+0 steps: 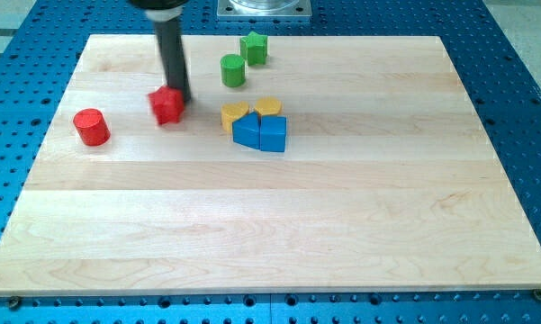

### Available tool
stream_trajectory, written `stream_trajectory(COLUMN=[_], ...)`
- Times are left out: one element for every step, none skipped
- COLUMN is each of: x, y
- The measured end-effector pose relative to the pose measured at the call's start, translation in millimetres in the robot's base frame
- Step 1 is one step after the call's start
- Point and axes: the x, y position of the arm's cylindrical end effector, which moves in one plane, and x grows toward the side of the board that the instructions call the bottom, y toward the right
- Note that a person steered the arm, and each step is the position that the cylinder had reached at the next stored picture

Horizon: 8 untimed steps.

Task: Move the green star parallel to the right of the green circle

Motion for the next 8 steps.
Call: stream_trajectory(x=[5,-59,-114,-127,-168,-149,-160,-131], y=[-18,9,-5,70,134,206,196,135])
